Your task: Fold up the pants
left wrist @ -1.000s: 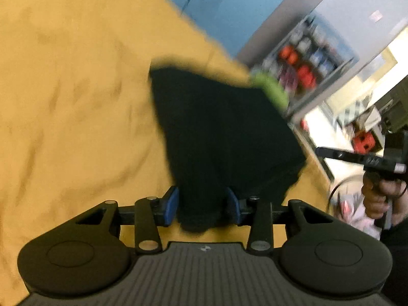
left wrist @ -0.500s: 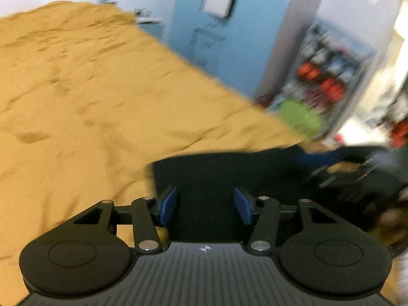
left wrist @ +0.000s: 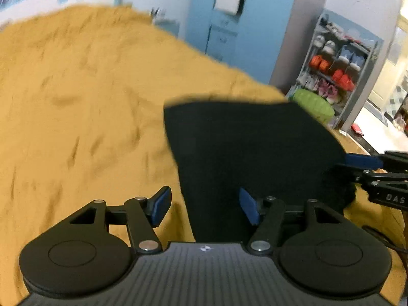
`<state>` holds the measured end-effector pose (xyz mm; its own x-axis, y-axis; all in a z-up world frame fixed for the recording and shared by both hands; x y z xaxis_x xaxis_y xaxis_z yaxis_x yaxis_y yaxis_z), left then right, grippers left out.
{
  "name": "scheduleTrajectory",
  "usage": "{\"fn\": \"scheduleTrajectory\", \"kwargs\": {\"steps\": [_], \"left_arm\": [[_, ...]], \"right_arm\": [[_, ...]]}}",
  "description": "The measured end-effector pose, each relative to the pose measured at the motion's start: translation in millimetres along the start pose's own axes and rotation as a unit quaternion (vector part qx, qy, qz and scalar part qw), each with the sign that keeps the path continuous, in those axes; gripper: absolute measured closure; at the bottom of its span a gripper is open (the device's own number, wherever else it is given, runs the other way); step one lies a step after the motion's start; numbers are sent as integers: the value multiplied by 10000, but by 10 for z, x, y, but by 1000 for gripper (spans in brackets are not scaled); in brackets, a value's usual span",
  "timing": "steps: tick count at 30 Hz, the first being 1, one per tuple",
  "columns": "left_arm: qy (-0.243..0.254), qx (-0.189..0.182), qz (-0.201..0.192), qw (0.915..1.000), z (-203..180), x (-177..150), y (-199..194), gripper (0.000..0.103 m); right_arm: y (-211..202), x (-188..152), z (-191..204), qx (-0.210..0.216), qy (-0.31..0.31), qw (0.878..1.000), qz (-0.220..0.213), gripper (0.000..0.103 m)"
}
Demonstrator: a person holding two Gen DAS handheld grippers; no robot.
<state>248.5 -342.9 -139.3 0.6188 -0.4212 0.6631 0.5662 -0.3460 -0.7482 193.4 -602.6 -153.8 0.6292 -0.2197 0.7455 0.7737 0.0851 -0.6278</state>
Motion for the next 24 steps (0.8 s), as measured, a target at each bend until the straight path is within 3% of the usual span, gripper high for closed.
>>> {"fn": "scheduleTrajectory", "kwargs": {"steps": [2, 6, 8, 10, 11, 14, 21, 24], "left_arm": [[-72, -52, 116, 9999, 18, -115, -98, 30], [21, 335, 248, 9991, 43, -163, -333, 27], [105, 577, 231, 9980, 42, -153, -464, 21], [20, 660, 221, 9976, 58, -157, -628, 14], [-52, 665, 254, 9974, 67, -167, -709, 14], [-180, 606, 432, 9971, 74, -223, -886, 14], [-51, 945, 216, 9953, 114, -320, -1302, 10], [-76, 917, 206, 9955, 155, -356, -1424, 3]], "right_arm": [[-140, -83, 33, -61, 317, 9995, 13, 64], [-467, -195, 212, -201, 685, 9974, -74, 54], [-626, -211, 361, -304, 747, 9967, -112, 44], [-788, -196, 549, -429, 734, 9962, -196, 22], [-857, -173, 647, -498, 733, 9958, -245, 20], [-995, -153, 905, -671, 827, 9940, -246, 21], [-1118, -212, 1424, -1071, 1009, 9891, -68, 21], [-1177, -208, 1582, -1191, 1036, 9874, -81, 21]]}}
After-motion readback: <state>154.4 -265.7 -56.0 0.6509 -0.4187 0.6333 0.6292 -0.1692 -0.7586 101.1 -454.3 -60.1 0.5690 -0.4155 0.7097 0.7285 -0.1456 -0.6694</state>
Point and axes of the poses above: each gripper's, at about its wrist camera, not at the fingertips, and y roughly the way its jaws point, z to its left, x to its top, the point moved 7 cm from there along y, roughly the way its jaws point, and after that the axes turned 13 degrees about x, right-handed, at the moved point
